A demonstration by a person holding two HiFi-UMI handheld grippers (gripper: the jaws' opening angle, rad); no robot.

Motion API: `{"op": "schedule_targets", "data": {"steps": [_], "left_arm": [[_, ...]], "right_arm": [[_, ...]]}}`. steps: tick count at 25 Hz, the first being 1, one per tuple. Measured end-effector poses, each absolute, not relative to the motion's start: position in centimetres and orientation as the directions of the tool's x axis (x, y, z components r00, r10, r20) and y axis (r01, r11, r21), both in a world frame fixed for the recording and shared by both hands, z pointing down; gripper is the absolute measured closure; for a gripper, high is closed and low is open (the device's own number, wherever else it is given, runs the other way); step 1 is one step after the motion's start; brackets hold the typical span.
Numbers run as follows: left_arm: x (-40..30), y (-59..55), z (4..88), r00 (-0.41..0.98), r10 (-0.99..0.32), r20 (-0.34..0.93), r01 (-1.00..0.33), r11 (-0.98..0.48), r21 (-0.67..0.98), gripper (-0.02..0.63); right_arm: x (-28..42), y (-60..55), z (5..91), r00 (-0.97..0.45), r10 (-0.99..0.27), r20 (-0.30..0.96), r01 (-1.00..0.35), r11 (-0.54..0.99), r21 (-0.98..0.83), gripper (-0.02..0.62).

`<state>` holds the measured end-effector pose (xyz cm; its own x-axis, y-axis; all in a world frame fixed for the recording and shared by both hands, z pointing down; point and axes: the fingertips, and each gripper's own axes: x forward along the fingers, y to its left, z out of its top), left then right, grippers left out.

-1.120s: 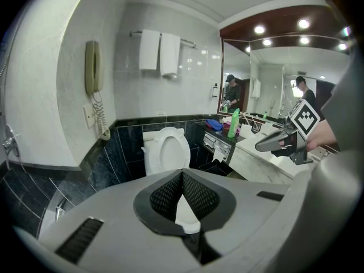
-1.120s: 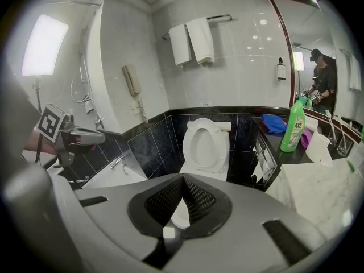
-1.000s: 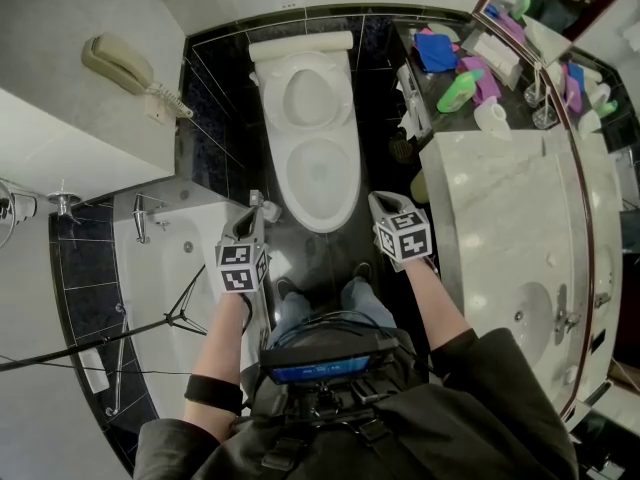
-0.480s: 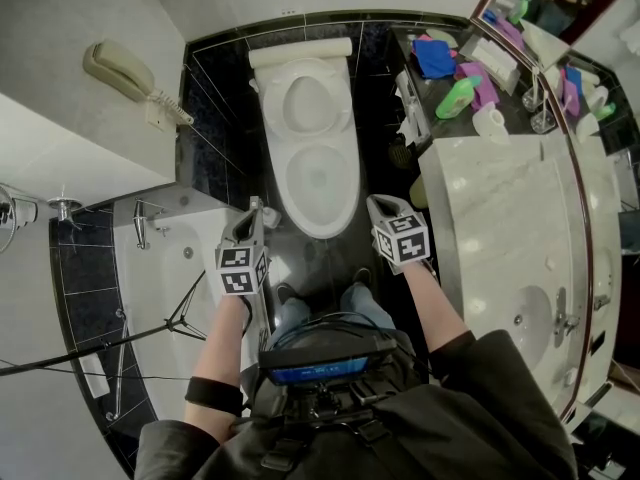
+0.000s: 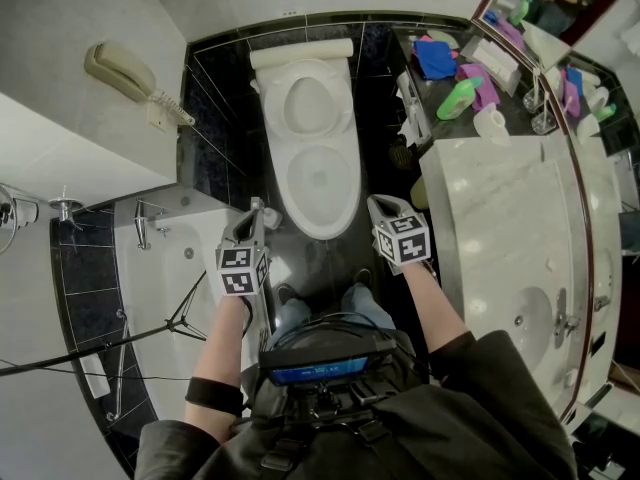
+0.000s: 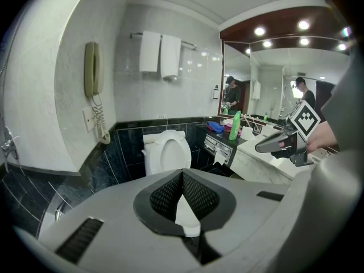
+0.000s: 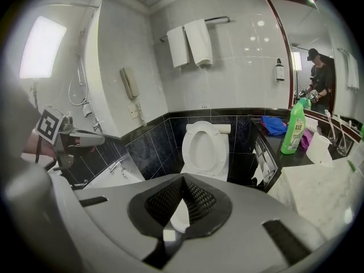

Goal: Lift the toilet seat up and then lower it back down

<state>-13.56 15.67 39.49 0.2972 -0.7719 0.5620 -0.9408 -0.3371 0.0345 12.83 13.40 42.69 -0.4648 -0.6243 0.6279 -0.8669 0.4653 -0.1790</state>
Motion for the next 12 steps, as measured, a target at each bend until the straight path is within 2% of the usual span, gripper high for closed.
{"op": "schedule_targets", "data": {"steps": [12], "left_arm": [[-13.3,15.72,39.32,0.299,-0.774,0.558,-0.939,-0.342,0.03,0.598]], "right_arm": [[12.71,13.54,42.19,-0.471,-0.628,0.62,-0.861,0.48,-0.168,0.595]]}}
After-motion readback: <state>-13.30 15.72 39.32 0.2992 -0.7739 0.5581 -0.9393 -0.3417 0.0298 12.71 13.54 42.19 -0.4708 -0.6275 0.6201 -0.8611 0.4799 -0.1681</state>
